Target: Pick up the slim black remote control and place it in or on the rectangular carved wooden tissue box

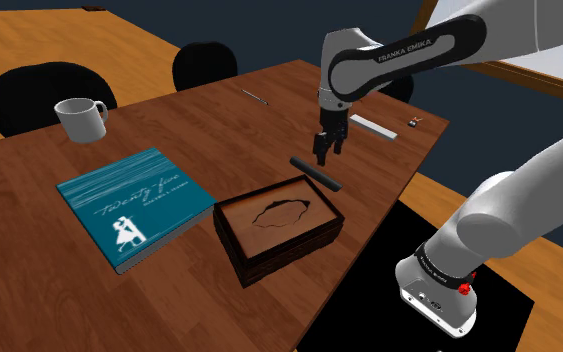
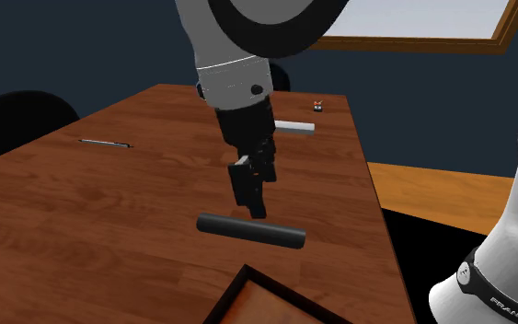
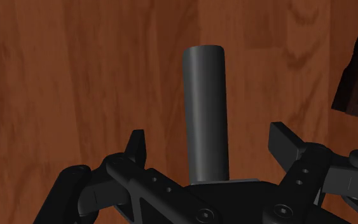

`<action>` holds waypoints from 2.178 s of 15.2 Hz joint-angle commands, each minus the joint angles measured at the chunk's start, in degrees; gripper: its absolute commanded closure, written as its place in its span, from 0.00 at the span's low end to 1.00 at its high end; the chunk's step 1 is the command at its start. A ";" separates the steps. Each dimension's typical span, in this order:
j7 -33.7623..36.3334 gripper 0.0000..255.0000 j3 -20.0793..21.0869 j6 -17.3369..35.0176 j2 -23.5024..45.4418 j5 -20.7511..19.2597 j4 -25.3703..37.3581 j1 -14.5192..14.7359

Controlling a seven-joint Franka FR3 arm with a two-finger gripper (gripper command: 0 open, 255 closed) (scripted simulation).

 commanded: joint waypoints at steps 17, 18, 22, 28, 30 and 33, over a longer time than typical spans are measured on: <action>1.10 0.00 0.96 10.15 8.43 0.04 -1.88 0.56; 1.10 1.00 0.96 10.15 8.43 0.04 -1.88 0.56; 1.08 1.00 0.94 10.25 8.45 0.01 -1.96 0.54; 1.06 1.00 0.90 9.33 7.86 0.09 -1.62 0.60; 1.00 1.00 0.86 7.67 6.75 0.19 -1.06 0.60; 0.93 1.00 0.80 5.18 5.20 0.32 -0.11 0.60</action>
